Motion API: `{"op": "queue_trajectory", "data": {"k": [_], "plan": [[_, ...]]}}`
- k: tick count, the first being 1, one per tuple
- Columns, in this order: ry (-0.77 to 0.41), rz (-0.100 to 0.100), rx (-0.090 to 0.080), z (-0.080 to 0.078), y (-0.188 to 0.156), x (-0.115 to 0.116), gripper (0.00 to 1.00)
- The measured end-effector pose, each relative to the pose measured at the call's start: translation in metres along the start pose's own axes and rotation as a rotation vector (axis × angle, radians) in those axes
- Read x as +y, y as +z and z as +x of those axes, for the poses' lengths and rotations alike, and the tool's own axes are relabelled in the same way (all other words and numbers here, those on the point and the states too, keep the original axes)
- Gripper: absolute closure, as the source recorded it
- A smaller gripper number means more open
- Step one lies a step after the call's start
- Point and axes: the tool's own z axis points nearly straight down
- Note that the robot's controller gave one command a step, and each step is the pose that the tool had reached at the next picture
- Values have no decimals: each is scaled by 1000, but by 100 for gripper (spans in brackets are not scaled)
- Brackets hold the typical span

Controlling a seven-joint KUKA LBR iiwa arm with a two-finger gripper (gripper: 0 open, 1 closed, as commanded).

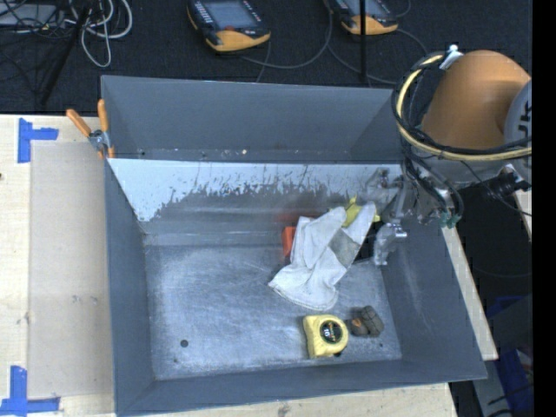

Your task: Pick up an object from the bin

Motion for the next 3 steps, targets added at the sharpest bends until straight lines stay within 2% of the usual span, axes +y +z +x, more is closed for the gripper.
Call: {"op": "queue_trajectory", "data": {"k": [1,2,3], "plan": [[-134,1,-4,-6,56,-9,0],[-252,-1,1,-6,83,-13,0],[-321,-1,-1,-9,73,-13,0]]}}
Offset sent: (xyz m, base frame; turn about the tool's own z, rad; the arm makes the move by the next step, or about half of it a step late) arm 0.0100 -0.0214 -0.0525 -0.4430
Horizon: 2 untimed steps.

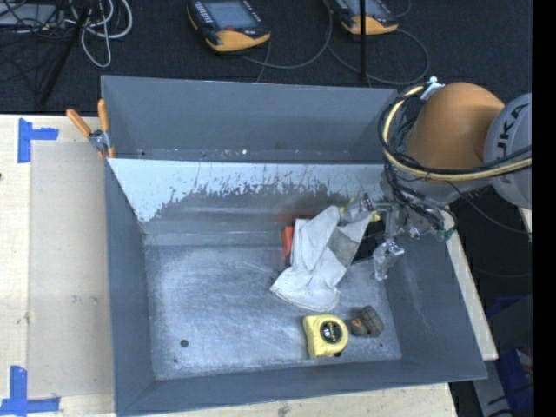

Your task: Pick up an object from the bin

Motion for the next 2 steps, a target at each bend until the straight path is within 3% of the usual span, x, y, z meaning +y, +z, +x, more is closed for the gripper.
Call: {"op": "queue_trajectory", "data": {"k": [1,2], "plan": [[-173,11,-17,-5,41,-5,0],[-182,1,-8,-2,38,-2,100]]}}
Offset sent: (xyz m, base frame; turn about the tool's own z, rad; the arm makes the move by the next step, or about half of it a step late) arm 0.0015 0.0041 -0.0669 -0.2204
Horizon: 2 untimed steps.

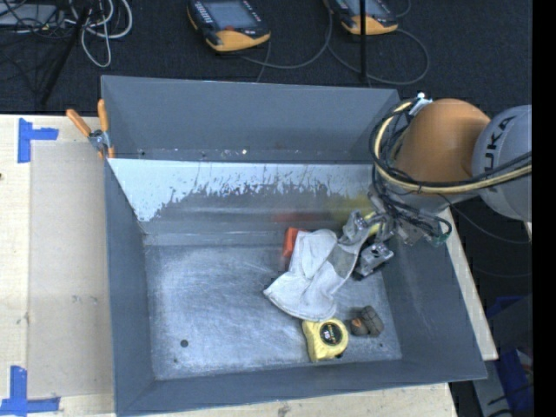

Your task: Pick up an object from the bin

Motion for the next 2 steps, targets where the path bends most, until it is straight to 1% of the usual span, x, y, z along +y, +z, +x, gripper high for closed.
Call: {"op": "queue_trajectory", "data": {"k": [1,2], "plan": [[1,0,0,0,0,0,100],[0,0,5,-2,-44,0,100]]}}
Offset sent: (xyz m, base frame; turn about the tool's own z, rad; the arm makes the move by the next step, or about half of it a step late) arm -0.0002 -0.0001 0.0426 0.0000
